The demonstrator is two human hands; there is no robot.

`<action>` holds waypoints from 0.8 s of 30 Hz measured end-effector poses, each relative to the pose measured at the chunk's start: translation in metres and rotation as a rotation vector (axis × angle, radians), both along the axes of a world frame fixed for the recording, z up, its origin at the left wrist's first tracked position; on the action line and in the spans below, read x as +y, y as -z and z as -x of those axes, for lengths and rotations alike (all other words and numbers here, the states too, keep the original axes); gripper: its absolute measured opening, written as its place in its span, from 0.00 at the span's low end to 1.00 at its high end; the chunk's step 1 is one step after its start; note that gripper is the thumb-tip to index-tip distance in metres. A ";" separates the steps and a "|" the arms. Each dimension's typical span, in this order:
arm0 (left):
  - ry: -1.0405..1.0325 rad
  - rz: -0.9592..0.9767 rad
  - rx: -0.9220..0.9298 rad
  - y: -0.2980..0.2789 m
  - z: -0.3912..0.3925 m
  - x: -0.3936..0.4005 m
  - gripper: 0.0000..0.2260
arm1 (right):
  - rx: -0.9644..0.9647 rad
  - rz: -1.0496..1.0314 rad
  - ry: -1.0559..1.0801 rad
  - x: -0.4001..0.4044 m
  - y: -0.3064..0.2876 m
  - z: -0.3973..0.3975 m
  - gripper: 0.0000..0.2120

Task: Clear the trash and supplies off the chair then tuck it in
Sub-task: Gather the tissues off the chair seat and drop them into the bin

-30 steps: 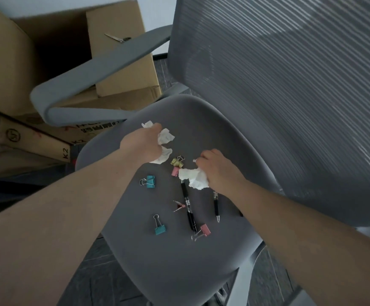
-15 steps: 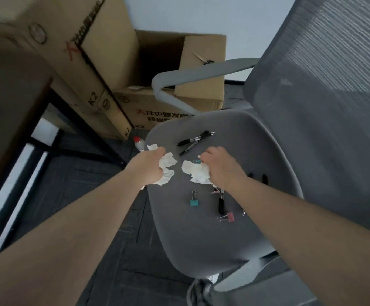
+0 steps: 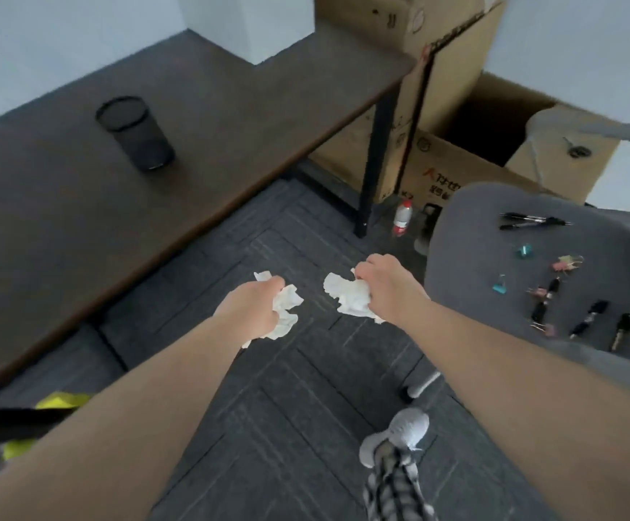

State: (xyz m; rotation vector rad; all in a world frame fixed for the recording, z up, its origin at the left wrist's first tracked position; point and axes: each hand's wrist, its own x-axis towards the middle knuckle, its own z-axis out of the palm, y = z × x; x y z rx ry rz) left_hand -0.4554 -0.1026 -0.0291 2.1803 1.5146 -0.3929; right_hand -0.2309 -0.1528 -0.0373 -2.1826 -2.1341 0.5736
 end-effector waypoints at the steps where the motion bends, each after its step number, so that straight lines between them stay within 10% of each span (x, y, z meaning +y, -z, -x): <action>1: -0.049 0.015 0.012 -0.003 0.038 -0.016 0.13 | 0.030 -0.013 -0.052 -0.005 -0.003 0.036 0.16; 10: -0.542 0.087 0.059 0.020 0.291 -0.132 0.15 | 0.167 0.014 -0.532 -0.036 0.023 0.314 0.12; 24: -1.078 0.126 -0.027 0.087 0.470 -0.201 0.23 | 0.105 0.138 -1.026 -0.046 0.091 0.533 0.12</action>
